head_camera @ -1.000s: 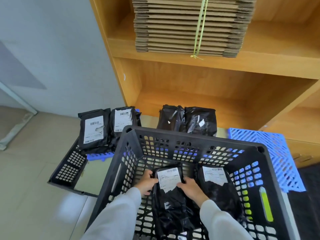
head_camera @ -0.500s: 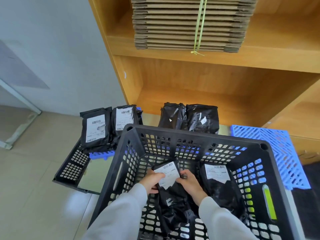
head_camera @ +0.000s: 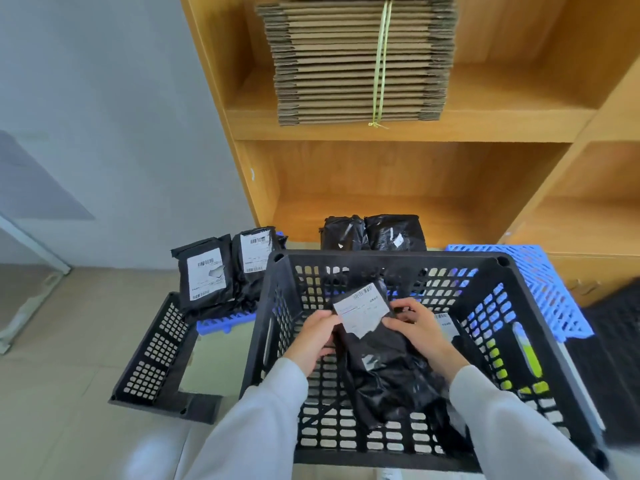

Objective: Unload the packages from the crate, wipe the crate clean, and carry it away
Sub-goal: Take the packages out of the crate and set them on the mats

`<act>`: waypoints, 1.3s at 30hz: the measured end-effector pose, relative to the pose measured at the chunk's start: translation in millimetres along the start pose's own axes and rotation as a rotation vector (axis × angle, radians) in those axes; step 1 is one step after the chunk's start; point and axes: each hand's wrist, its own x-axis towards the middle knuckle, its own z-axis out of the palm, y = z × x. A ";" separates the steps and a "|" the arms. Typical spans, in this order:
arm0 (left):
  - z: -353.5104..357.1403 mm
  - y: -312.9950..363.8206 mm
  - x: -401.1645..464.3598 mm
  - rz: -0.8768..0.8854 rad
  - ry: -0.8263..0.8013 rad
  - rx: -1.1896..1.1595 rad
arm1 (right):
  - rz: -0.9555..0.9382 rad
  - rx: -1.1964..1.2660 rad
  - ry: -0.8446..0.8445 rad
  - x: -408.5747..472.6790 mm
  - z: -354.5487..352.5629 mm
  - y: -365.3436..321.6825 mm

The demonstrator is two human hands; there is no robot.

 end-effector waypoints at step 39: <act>250.2 145.9 76.7 0.749 0.634 0.655 | -0.118 0.344 0.403 23.2 -316.6 -41.7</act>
